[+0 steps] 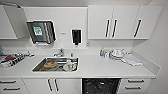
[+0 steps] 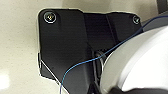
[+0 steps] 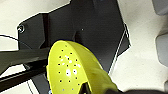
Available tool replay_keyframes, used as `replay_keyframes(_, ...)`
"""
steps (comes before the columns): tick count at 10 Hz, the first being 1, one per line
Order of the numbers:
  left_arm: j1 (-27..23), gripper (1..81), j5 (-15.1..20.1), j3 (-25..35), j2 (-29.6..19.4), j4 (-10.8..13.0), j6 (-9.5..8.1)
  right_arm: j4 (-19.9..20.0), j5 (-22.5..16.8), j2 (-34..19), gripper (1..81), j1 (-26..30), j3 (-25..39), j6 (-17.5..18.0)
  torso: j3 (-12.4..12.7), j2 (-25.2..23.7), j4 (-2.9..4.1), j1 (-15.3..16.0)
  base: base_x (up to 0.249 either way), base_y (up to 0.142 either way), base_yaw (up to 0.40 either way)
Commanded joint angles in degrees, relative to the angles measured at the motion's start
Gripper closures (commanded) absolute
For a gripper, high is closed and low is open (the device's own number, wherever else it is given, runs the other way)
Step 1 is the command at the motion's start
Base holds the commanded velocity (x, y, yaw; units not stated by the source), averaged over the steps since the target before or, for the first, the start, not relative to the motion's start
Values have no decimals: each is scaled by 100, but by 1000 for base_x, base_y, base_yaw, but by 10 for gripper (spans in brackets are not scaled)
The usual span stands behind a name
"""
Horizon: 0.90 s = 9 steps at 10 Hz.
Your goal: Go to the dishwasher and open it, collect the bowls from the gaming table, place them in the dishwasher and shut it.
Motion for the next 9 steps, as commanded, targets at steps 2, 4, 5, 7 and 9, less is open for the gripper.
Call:
replay_keyframes(2, -188, 811, 168, 23, -52, 71, -2, 4, -334, -92, 811, 156, 65, -6, 0, 0, 0, 2, 35, 0, 0)
replay_keyframes(4, -188, 811, 159, 32, -60, 62, -2, 4, -334, -109, 811, 139, 135, 12, 0, 0, 0, 5, 0, 0, 0)
replay_keyframes(5, -179, 811, 159, 32, -69, 62, -2, -5, -334, -136, 811, 139, 206, 12, 0, 0, 0, 2, 0, 0, 0)
replay_keyframes(7, -162, 811, 150, 32, -87, 62, -2, -14, -325, -302, 811, 130, 503, 2, -540, 0, 0, 0, 0, 0, 0)
replay_keyframes(9, -153, 811, 141, 32, -87, 62, -2, -14, -281, -505, 811, 130, 830, 3, -697, 0, 0, -3, 0, 0, 0)
